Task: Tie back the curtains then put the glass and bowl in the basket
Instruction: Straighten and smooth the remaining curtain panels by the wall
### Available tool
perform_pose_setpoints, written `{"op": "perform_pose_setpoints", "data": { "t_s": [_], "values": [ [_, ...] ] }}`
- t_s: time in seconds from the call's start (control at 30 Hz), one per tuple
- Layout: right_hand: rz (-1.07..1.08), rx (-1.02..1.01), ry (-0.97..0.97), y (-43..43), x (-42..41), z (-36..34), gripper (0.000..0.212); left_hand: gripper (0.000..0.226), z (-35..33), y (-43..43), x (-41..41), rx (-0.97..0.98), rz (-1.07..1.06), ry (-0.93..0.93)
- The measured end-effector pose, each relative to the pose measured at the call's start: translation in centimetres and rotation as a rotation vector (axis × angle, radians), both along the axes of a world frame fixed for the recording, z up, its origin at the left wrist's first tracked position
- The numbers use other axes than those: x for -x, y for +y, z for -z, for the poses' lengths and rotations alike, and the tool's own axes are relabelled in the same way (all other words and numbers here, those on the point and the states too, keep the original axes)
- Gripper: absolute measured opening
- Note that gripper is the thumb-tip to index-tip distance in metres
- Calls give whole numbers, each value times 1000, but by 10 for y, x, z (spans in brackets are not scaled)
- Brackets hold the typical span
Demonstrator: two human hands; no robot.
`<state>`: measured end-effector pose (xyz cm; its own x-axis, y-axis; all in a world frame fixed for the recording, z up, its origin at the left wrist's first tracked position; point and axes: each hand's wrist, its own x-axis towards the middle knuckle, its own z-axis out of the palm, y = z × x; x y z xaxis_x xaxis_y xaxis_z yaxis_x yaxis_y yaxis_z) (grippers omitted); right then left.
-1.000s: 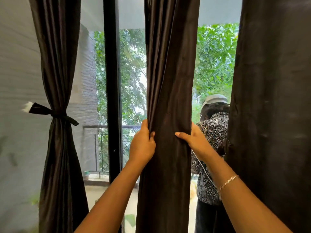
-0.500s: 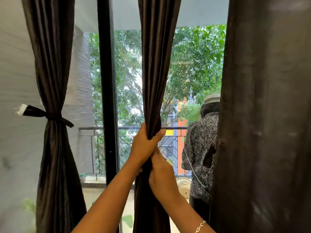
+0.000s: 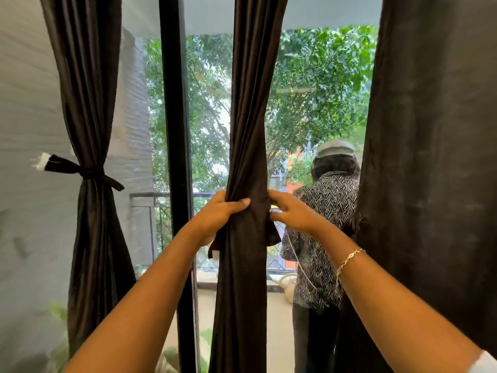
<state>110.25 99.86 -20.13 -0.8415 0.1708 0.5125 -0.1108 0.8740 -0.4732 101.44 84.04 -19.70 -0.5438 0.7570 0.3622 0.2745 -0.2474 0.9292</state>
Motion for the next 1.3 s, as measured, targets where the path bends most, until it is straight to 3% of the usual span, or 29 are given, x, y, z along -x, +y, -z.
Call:
{"op": "perform_pose_setpoints", "data": {
  "t_s": [0.03, 0.07, 0.17, 0.23, 0.3, 0.43, 0.57, 0.63, 0.73, 0.87, 0.93, 1.0, 1.13, 1.2, 1.27, 1.3],
  "values": [
    [82, -89, 45, 2, 0, -2, 19, 26, -1, -1, 2, 8, -10, -4],
    [164, -183, 72, 4, -4, -6, 12, 27, -2, -3, 4, 20, -25, 11],
    [335, -416, 79, 2, -19, -21, 25, 30, -6, -2, 6, 79, -71, 174],
    [375, -424, 68, -11, -26, -26, 26, 33, -7, 2, 8, 116, -112, 292],
    [327, -173, 67, -22, -30, -24, 26, 36, -9, 6, 9, 183, -193, 427],
    [54, 634, -22, -29, -34, -11, 28, 37, -13, 10, 10, 378, -443, 737],
    [-222, 1071, -104, -38, -26, -1, 21, 35, -22, 15, -2, 445, -545, 875],
    [-299, 1146, -122, -42, -19, 4, 16, 33, -29, 16, -5, 481, -549, 847],
    [-366, 1188, -152, -45, -14, 11, 29, 32, -40, 12, -6, 529, -516, 763],
    [-439, 1197, -187, -45, -9, 14, 33, 16, -47, 7, -15, 529, -311, 526],
    [-425, 1200, -184, -46, -7, 14, 25, 9, -47, 7, -20, 523, -270, 458],
    [-373, 1222, -142, -47, -5, 15, 10, 15, -45, 7, -20, 485, -181, 352],
    [-268, 1321, -4, -49, -1, 19, 14, 47, -38, 1, -17, 429, 11, 187],
    [-221, 1302, 66, -49, 1, 22, 18, 60, -29, 4, -17, 402, -211, 404],
    [-168, 1217, 111, -49, 2, 23, 23, 59, -19, 7, -19, 260, -663, 812],
    [-136, 1157, 130, -50, 4, 25, 24, 55, -17, 8, -24, 172, -753, 901]
  ]
}}
